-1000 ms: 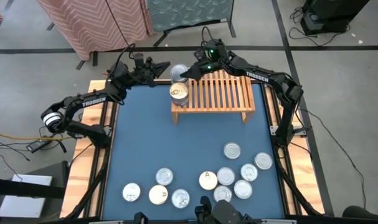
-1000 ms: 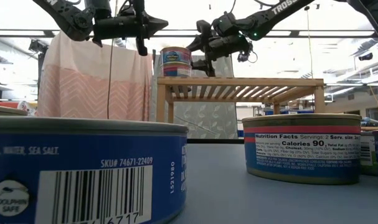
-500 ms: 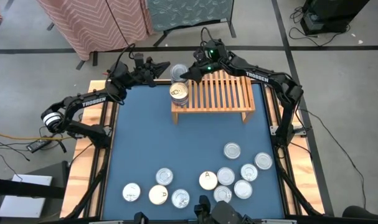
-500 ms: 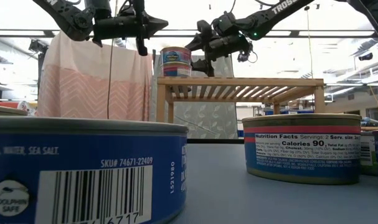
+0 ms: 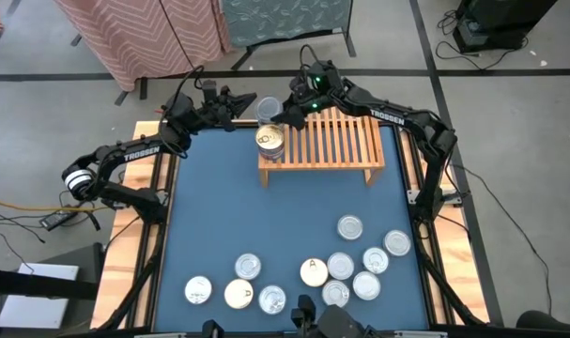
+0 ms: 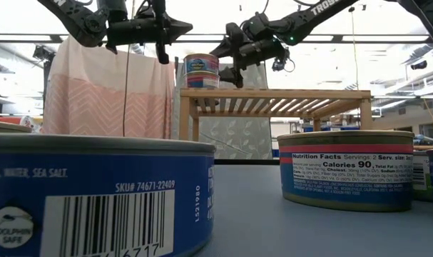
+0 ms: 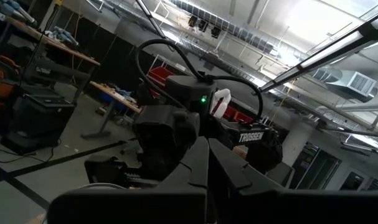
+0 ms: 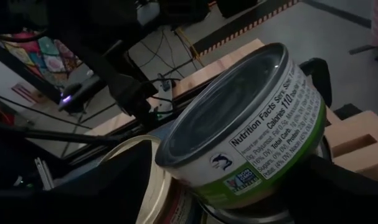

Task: Stack canned seafood by type on shelf
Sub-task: Stack the green tuna can on top of the other green tuna cans on the shelf

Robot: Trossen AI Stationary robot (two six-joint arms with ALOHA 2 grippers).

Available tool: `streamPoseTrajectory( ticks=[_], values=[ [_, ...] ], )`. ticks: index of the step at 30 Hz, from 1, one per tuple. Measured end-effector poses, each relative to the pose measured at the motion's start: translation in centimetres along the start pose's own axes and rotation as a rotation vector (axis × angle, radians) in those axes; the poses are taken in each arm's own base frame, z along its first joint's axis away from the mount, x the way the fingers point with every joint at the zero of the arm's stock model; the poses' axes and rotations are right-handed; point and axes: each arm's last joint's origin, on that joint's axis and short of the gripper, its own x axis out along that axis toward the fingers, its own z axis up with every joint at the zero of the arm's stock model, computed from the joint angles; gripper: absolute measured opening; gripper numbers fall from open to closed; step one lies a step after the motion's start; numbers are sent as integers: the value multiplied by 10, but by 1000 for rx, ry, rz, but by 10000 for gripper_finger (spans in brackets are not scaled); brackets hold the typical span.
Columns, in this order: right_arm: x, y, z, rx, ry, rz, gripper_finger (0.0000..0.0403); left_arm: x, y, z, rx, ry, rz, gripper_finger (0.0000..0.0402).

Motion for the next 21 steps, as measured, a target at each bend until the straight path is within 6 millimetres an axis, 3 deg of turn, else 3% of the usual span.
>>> streamPoseTrajectory(
  ticks=[21],
  values=[
    [-6, 4, -2, -121, 42, -72, 327, 0, 2, -3, 9, 31, 17, 5]
  ],
)
